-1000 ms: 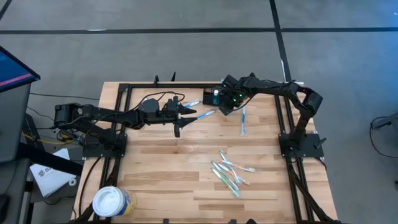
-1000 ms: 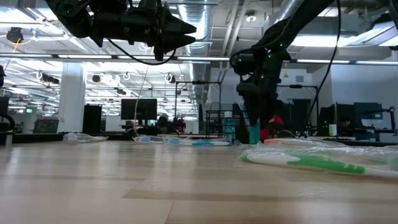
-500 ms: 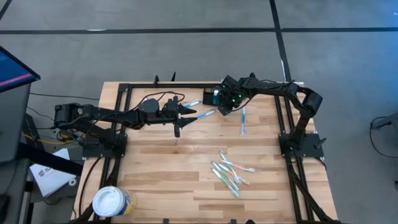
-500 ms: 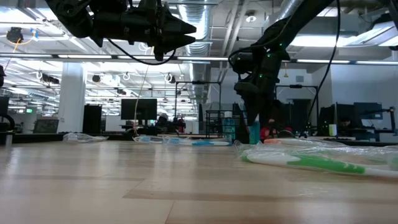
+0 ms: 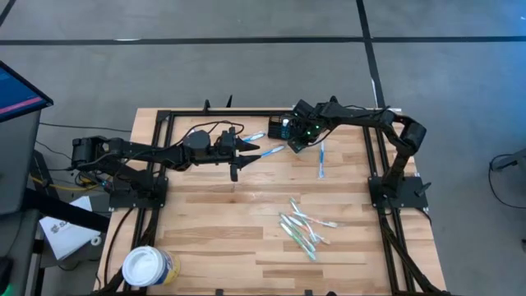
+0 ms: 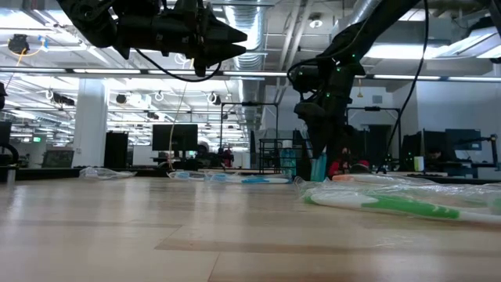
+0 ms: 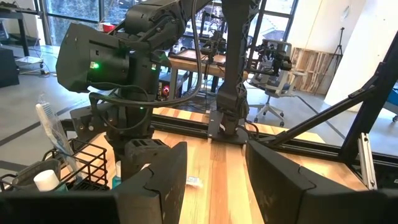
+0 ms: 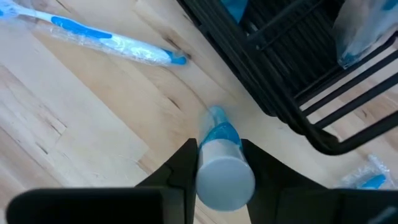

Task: Pick & Place toothbrushing station
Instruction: Put the mouthwash into the mesh organizer

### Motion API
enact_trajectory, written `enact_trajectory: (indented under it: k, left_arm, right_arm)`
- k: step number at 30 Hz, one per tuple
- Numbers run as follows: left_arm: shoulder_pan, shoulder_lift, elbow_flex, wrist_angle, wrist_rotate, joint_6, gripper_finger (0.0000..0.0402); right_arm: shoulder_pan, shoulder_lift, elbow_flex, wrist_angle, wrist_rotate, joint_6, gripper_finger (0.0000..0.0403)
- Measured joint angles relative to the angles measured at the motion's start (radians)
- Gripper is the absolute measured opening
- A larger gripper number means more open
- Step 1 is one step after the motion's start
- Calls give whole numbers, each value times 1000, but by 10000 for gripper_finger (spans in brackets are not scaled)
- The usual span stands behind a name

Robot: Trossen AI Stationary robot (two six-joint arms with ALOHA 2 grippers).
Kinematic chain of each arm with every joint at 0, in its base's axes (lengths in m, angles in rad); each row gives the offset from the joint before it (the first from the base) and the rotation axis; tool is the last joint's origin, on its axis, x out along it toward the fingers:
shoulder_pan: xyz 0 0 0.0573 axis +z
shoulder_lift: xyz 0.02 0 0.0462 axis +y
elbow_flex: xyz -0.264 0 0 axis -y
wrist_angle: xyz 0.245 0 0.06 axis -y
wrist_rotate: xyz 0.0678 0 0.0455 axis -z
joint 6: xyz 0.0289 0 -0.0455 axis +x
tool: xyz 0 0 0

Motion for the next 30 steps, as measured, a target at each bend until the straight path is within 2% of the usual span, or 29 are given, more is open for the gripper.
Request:
enact_trajectory:
  k: [12,19,30]
  left_arm:
    - [0,0,0,0,0,0,156]
    - [0,0,0,0,0,1,156]
    - [0,0,0,-1,0,2,156]
  right_arm:
    - [12,-15,8,-67,2,-4,84]
    - [38,-77,57,-85,3,-21,84]
    - [45,-92,219,-194,6,-125,84]
